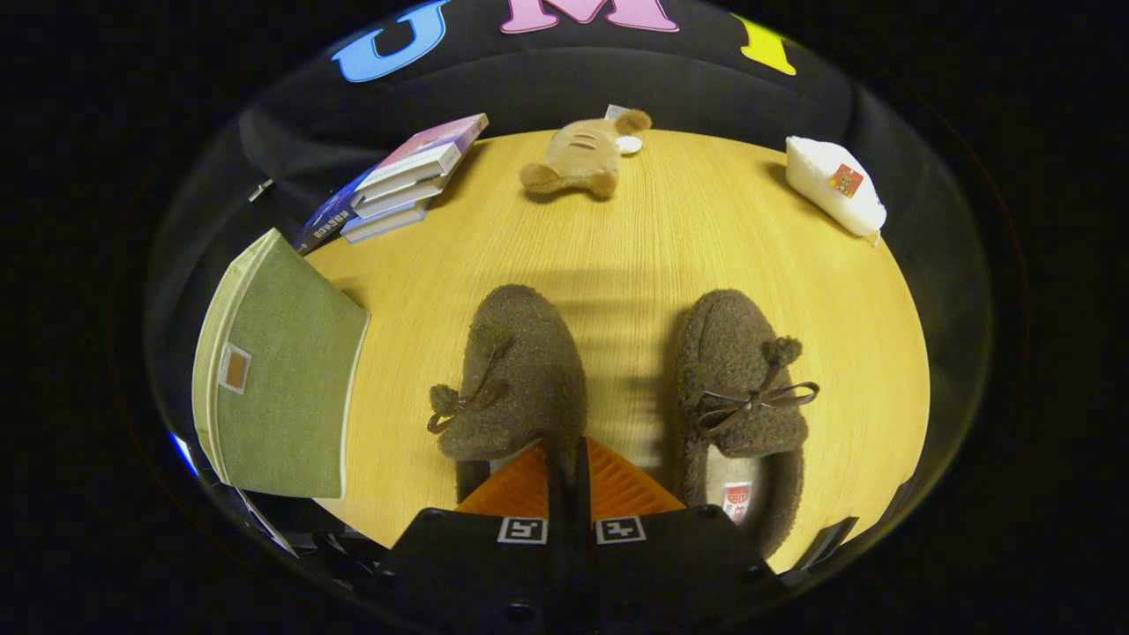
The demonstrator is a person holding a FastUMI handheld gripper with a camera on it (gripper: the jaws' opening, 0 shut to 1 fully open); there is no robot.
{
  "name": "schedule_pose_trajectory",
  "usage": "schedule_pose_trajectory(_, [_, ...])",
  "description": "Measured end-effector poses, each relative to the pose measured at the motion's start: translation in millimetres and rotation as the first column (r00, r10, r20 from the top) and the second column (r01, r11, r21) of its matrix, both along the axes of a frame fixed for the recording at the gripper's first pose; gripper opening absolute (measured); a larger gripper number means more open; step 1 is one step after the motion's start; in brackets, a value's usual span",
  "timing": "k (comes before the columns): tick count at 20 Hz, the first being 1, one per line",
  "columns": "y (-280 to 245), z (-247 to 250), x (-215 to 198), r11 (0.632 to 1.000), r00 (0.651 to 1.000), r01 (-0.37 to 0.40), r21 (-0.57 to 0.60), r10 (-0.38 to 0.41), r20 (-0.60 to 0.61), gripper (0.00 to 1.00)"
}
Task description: Open the storage box then place both shoes into the box .Put the left shoe in first, then the right shoe, with the right side of both shoes facing outward in a uniform manner.
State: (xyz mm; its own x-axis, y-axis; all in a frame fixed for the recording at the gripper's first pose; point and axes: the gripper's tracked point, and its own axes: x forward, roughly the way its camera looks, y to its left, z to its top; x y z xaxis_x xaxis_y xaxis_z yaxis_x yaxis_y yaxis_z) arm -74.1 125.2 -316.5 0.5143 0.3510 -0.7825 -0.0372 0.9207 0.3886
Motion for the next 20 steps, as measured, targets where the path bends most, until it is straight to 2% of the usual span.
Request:
schedule_pose_trajectory(8, [43, 126, 5, 0.989, 0.994, 0.025, 0.144, -0.04, 0.101, 0.05])
schedule_pose_trajectory(13, [131, 207, 6, 0.943, 0.994, 0.025, 0.332, -0.058, 0.09, 0.05])
schedule_pose_trajectory(16, [195, 225, 5, 0.909, 0.998, 0.022, 0.417, -0.045, 0.044, 0.05])
schedule_pose_trajectory(20, [268, 219, 3, 0.907, 0.999, 0.037, 0.419, -0.03, -0.022, 0.05])
